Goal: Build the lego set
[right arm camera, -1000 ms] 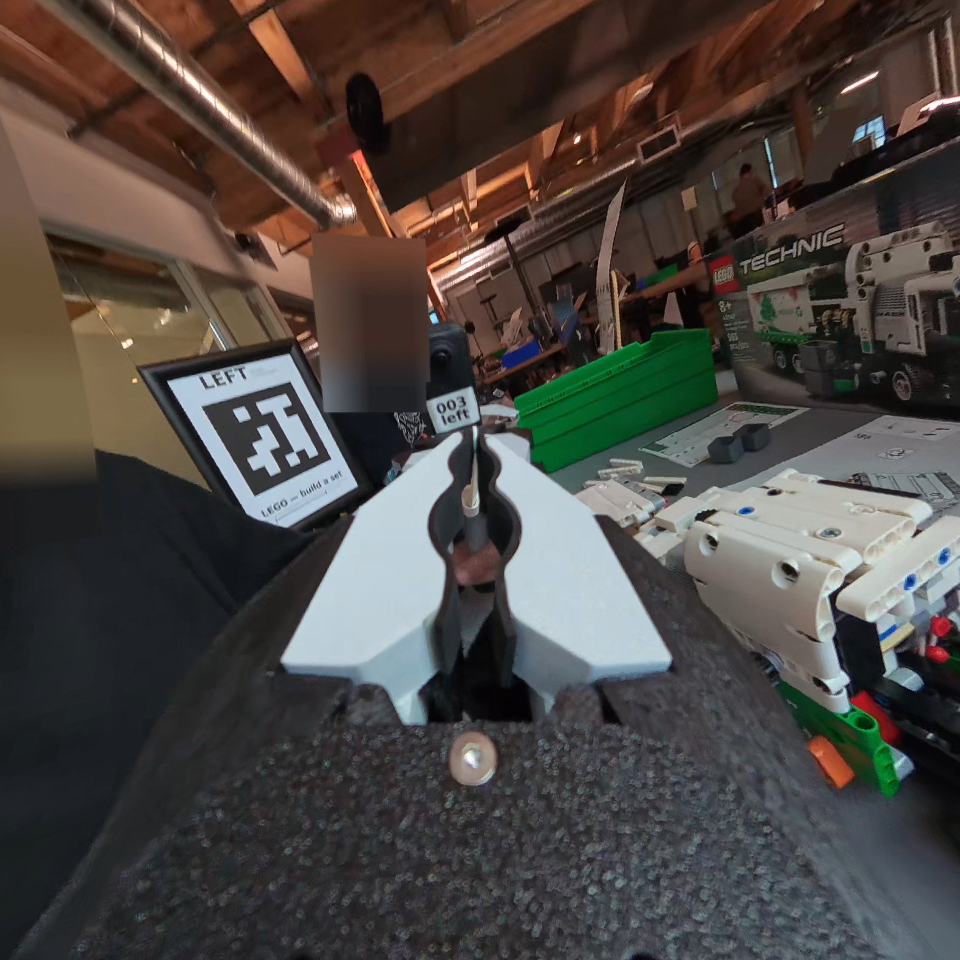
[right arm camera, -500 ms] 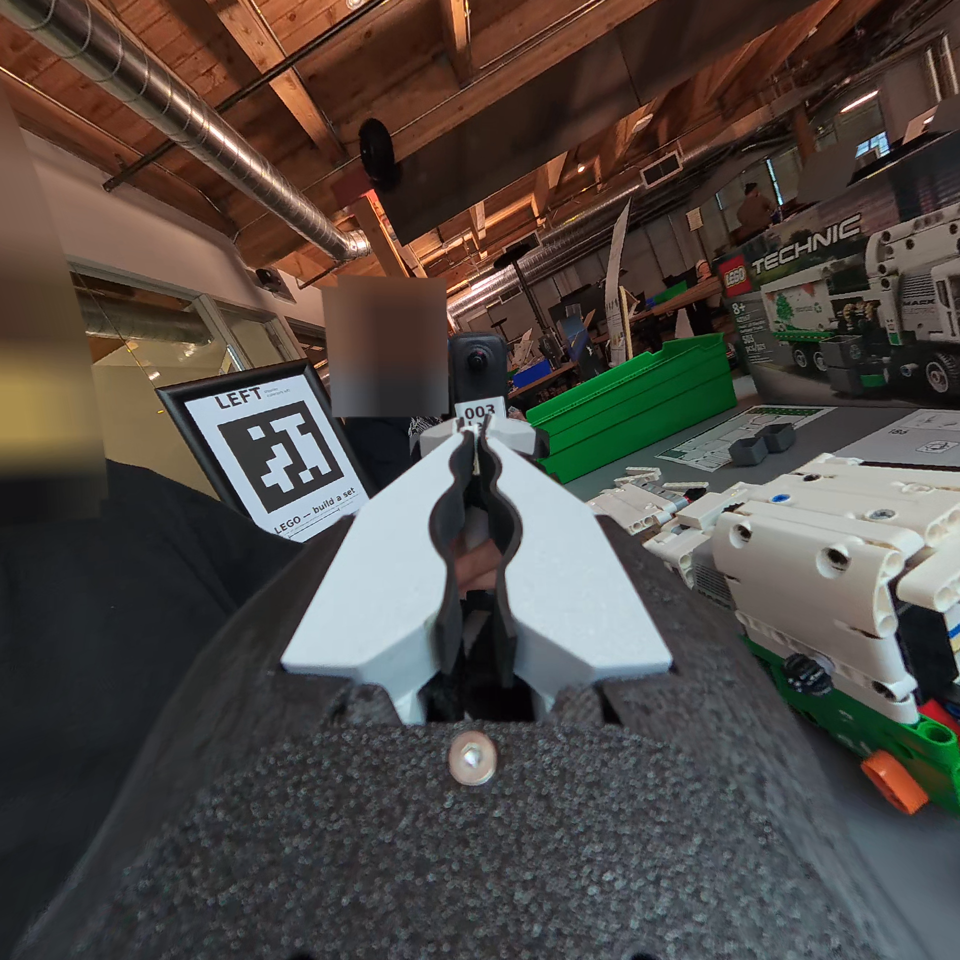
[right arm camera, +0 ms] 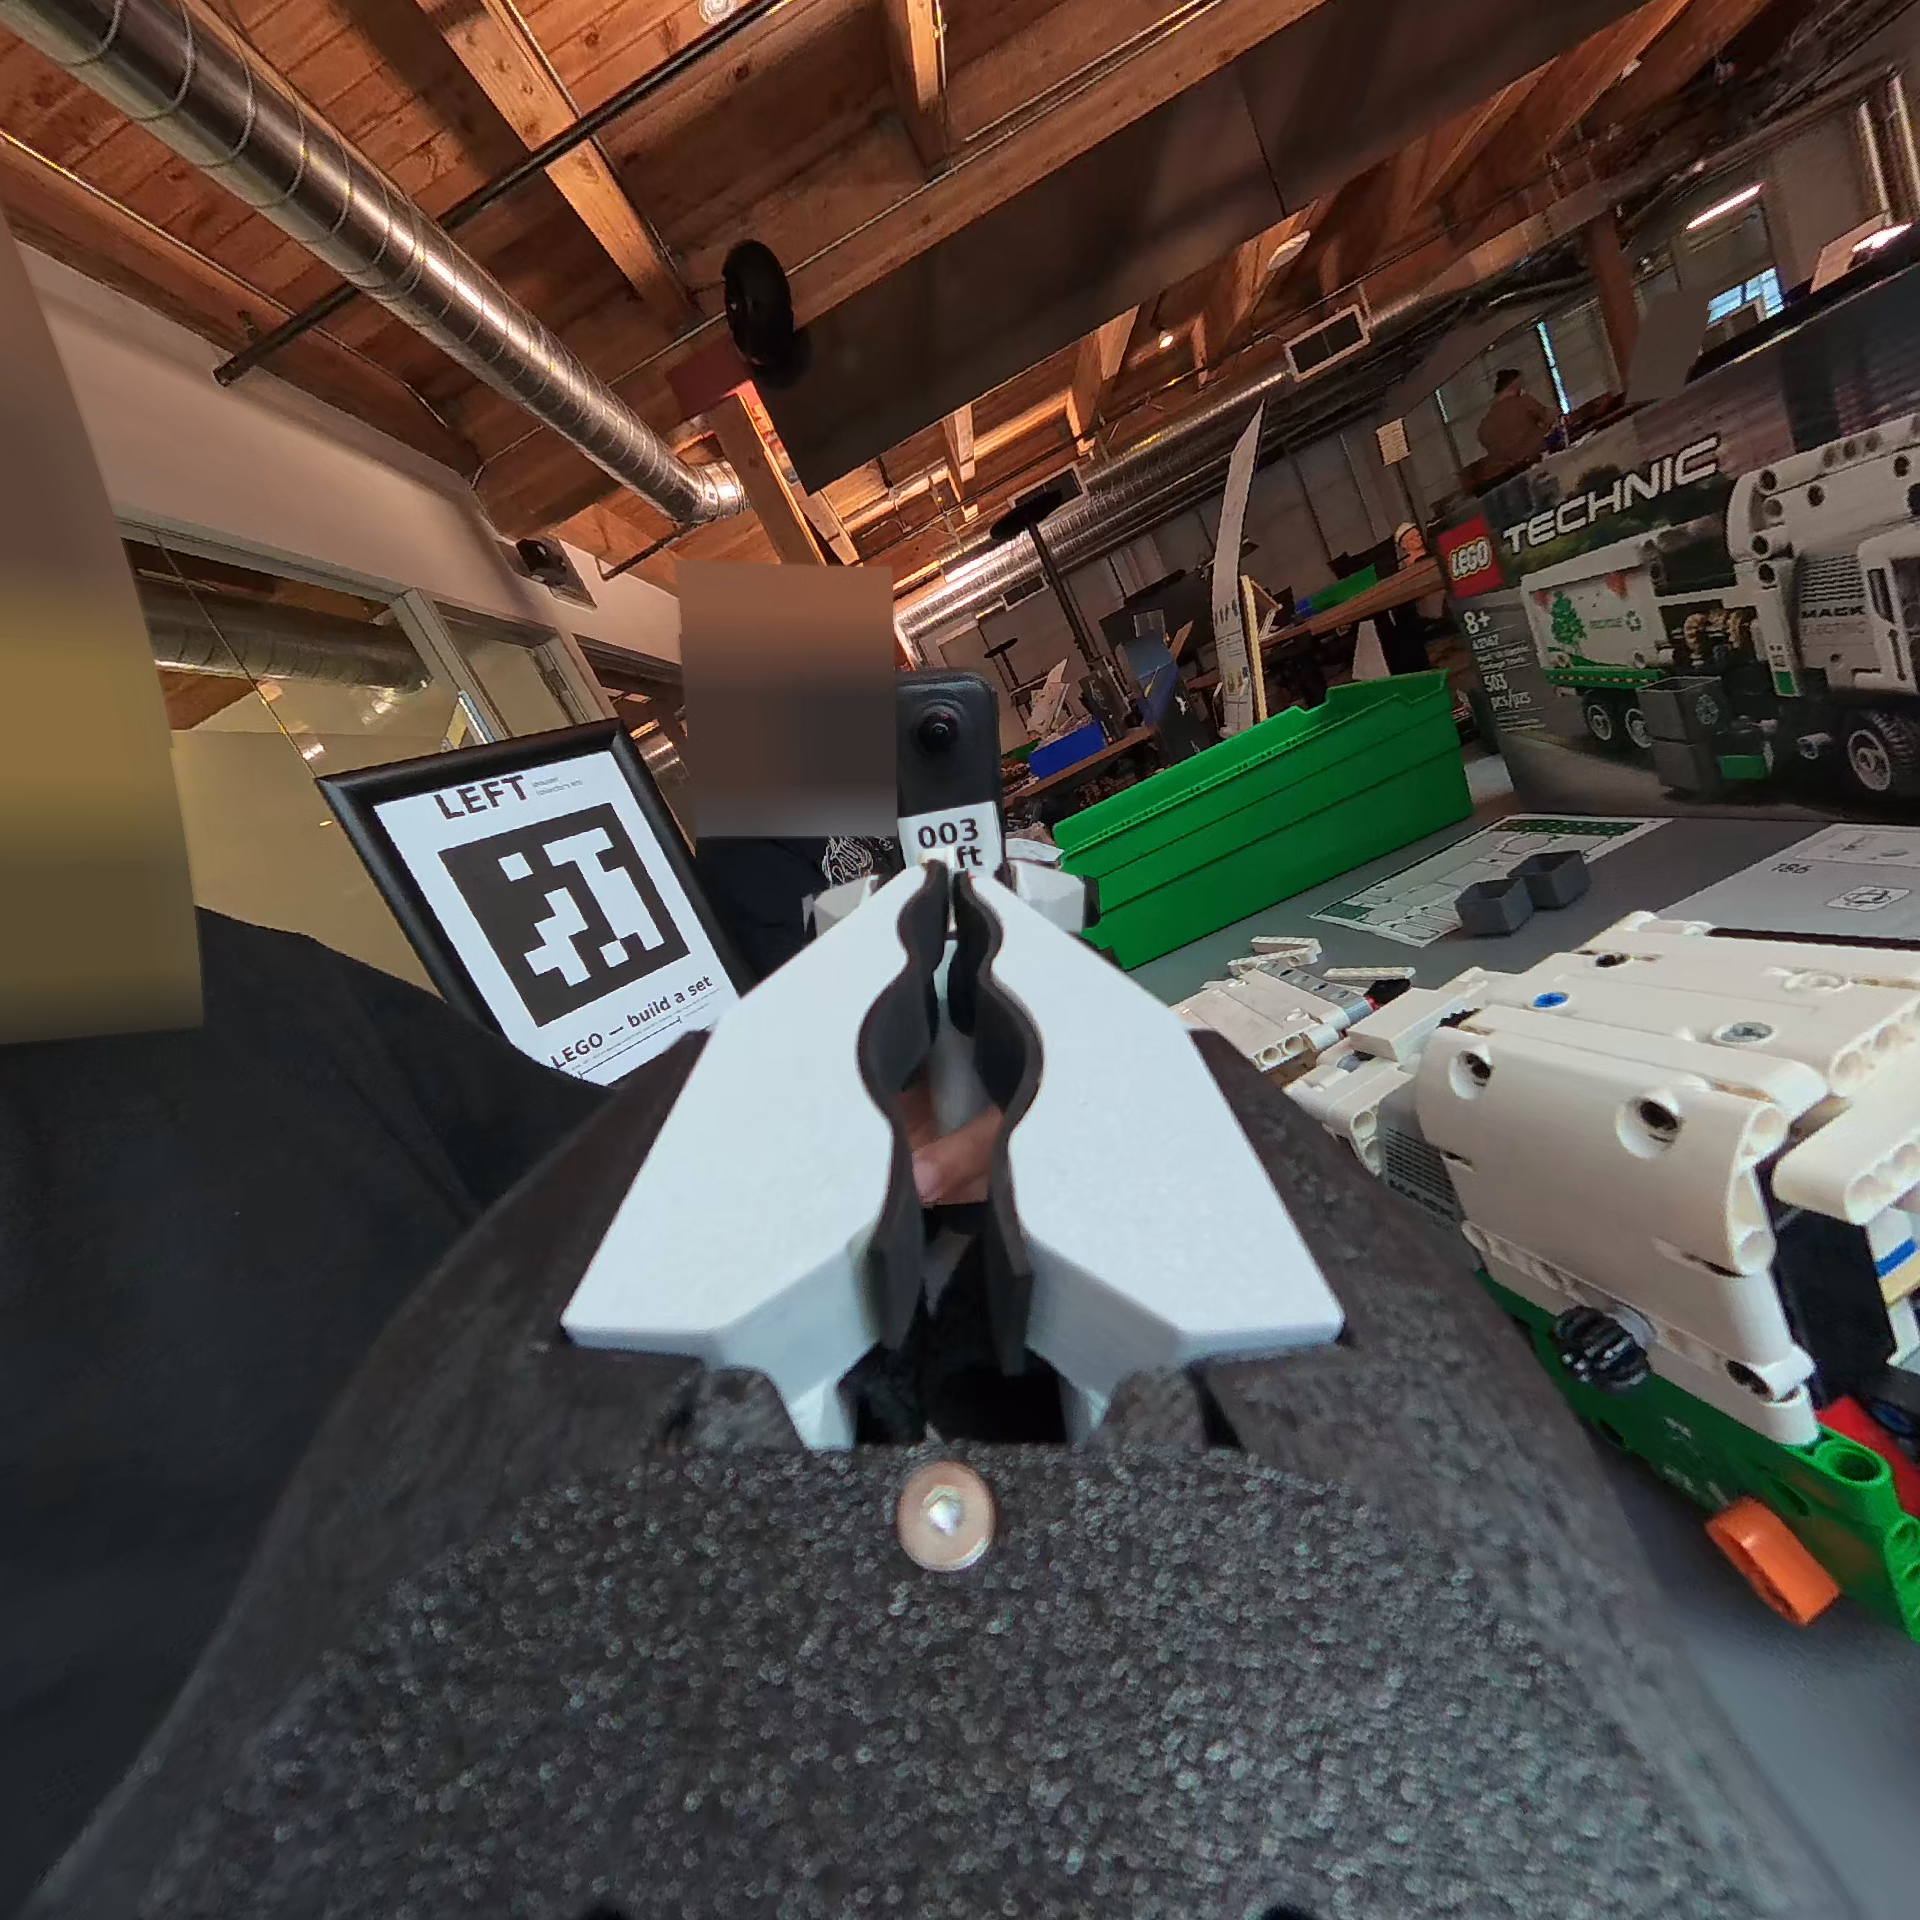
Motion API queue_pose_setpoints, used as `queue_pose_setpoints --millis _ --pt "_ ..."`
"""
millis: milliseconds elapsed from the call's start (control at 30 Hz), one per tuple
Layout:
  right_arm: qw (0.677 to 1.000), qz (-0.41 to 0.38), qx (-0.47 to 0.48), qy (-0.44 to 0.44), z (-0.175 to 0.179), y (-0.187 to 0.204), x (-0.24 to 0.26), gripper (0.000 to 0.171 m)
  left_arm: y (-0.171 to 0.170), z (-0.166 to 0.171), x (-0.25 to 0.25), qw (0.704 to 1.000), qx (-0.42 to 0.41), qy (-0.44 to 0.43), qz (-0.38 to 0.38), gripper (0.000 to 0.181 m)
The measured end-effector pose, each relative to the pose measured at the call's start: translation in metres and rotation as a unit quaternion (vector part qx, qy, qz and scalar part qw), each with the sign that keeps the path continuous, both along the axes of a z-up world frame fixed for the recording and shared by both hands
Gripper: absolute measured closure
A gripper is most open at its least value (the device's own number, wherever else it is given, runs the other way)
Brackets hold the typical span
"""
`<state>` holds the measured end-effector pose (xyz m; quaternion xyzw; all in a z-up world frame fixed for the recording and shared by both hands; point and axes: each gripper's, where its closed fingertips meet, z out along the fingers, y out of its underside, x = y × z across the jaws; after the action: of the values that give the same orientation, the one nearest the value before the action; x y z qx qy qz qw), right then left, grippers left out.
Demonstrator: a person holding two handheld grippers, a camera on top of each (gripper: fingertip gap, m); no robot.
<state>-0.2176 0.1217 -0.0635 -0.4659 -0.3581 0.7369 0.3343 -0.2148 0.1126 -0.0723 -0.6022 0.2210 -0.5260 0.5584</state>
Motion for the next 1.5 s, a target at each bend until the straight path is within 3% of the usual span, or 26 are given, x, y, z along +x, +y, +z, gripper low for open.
queue_pose_setpoints --millis 367,800,867,1000,1067,1167,1333,1400,1500 --pt "1.000 0.002 0.006 -0.013 -0.007 -0.005 -0.006 0.171 0.001 0.000 0.000 1.000 0.005 -0.001 0.007 0.174" --pt "0.999 0.023 0.014 -0.018 -0.008 -0.011 -0.007 0.171 -0.007 -0.002 -0.002 0.999 0.027 0.030 -0.001 0.177" --pt "0.996 0.028 0.064 -0.054 -0.015 -0.014 -0.006 0.157 -0.010 -0.007 -0.009 0.995 0.051 0.080 0.015 0.177" --pt "0.943 0.043 0.219 -0.246 -0.061 -0.037 0.006 0.155 -0.024 -0.038 -0.031 0.962 0.101 0.242 0.080 0.176" --pt "0.914 0.060 0.230 -0.328 -0.092 -0.063 0.012 0.152 -0.037 -0.055 -0.043 0.943 0.100 0.299 0.108 0.177" --pt "0.884 0.031 0.228 -0.406 -0.130 -0.087 0.018 0.147 -0.056 -0.069 -0.059 0.932 0.073 0.317 0.157 0.177" --pt "0.837 -0.036 0.345 -0.424 -0.154 -0.086 0.047 0.152 -0.090 -0.080 -0.061 0.931 0.070 0.308 0.184 0.177" --pt "0.826 -0.012 0.379 -0.418 -0.165 -0.079 0.054 0.153 -0.096 -0.086 -0.060 0.924 0.086 0.330 0.174 0.177" --pt "0.843 0.059 0.349 -0.404 -0.170 -0.078 0.055 0.153 -0.099 -0.090 -0.056 0.931 0.083 0.319 0.156 0.177"
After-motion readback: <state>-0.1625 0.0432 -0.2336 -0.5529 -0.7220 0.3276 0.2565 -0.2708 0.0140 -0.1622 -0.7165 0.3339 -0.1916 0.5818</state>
